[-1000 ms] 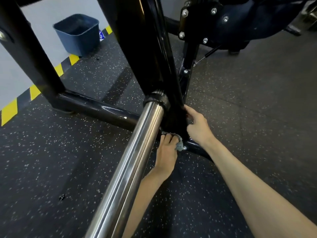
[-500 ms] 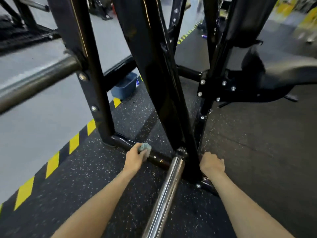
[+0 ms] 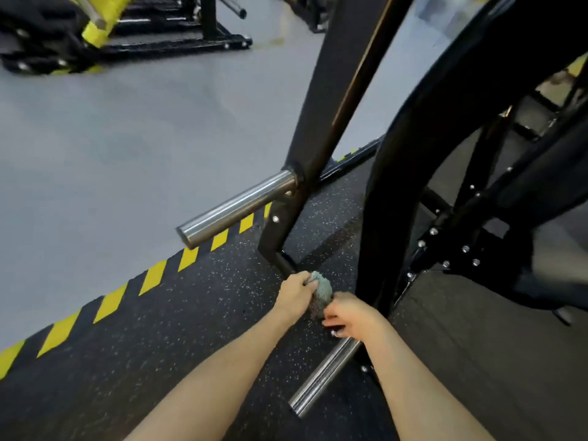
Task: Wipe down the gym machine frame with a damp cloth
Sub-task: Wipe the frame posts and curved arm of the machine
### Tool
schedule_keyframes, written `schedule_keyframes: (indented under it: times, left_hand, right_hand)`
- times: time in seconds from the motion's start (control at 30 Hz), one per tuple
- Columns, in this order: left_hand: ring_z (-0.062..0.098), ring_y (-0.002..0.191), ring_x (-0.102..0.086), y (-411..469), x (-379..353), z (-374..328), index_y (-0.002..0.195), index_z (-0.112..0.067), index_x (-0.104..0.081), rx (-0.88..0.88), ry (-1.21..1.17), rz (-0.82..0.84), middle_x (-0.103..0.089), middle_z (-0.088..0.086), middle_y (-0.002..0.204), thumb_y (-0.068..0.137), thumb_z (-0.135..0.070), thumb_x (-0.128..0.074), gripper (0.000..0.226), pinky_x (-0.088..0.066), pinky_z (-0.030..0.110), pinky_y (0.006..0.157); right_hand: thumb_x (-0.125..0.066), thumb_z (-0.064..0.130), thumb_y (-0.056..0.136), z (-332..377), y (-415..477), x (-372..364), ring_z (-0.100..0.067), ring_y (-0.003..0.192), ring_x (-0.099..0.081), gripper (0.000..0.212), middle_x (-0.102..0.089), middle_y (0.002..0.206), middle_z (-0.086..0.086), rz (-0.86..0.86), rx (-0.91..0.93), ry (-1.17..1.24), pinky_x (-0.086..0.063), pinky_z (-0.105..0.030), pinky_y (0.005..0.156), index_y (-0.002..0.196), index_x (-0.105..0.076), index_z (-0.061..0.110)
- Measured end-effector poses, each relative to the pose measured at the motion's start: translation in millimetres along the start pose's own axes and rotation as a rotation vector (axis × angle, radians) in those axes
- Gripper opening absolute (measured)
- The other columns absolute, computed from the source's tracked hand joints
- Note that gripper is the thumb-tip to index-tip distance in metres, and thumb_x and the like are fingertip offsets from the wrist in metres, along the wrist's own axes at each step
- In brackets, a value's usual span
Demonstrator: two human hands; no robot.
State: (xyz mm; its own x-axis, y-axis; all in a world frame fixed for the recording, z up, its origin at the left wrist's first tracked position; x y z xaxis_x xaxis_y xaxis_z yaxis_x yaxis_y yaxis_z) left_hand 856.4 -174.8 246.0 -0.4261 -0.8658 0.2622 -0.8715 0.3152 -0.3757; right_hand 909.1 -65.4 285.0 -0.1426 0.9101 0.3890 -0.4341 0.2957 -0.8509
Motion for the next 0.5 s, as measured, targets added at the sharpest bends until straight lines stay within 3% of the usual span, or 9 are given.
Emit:
schedule_keyframes:
  times: [0.07,0.13,0.27,0.4,0.5]
  left_hand:
    - [0.011,0.061,-0.039,-16.9,32.9,-8.2,0.061,-0.018,-0.038,0.061,-0.124,0.006,-0.041,-0.005,0.061,0.094,-0.01,-0.055,0.038,-0.028,0.03,0.061]
    - [0.013,0.069,-0.051,-35.2,69.6,-17.0,0.072,-0.015,-0.052,0.167,-0.343,0.053,-0.055,0.0,0.071,0.096,-0.012,-0.054,0.024,-0.04,0.029,0.066]
    - [0.015,0.084,-0.063,-70.7,158.0,-39.8,0.097,-0.017,-0.063,0.282,-0.558,0.03,-0.068,0.001,0.092,0.098,-0.018,-0.052,0.01,-0.053,0.034,0.082]
    - [0.017,0.085,-0.059,-106.2,255.3,-46.9,0.095,-0.018,-0.06,0.337,-0.52,-0.157,-0.063,0.002,0.092,0.095,-0.022,-0.057,0.005,-0.049,0.04,0.088]
    - [0.016,0.076,-0.058,-134.1,319.4,-50.8,0.079,-0.02,-0.058,0.357,-0.505,-0.23,-0.061,0.001,0.082,0.092,-0.023,-0.062,0.014,-0.048,0.035,0.081]
  right_hand:
    - [-0.045,-0.001,0.095,18.9,-18.4,-16.1,-0.027,0.115,-0.055,0.06,-0.054,0.132,-0.011,0.069,0.003,0.099,-0.046,-0.045,0.088,0.149,-0.03,0.021]
    - [-0.048,-0.006,0.093,43.0,-40.6,-26.4,-0.029,0.119,-0.053,0.062,-0.053,0.134,-0.013,0.106,0.037,0.157,-0.046,-0.047,0.09,0.146,-0.035,0.024]
    - [-0.055,-0.002,0.093,105.3,-97.3,-58.4,-0.024,0.101,-0.065,0.037,-0.066,0.117,-0.011,0.249,0.137,0.145,-0.052,-0.035,0.081,0.125,-0.054,0.015]
    - [-0.063,0.012,0.093,168.8,-142.9,-101.1,-0.016,0.074,-0.064,0.025,-0.069,0.094,-0.008,0.215,0.212,-0.03,-0.053,-0.028,0.07,0.117,-0.061,0.01]
    - [-0.06,0.019,0.095,205.6,-173.1,-137.9,-0.015,0.068,-0.061,0.027,-0.066,0.085,-0.004,0.227,0.229,-0.064,-0.052,-0.032,0.077,0.12,-0.06,0.007]
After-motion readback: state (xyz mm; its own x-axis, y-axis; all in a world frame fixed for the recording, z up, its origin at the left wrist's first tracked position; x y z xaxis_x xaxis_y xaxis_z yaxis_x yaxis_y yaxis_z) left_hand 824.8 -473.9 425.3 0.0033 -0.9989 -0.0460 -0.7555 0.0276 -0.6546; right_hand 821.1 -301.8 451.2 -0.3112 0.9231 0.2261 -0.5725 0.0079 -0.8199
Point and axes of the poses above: each hand's wrist, its own y-axis towards the middle knuckle, its own x-axis out of the back of the hand, z = x × y, the point moved 4 cm from there along y, towards the middle knuckle
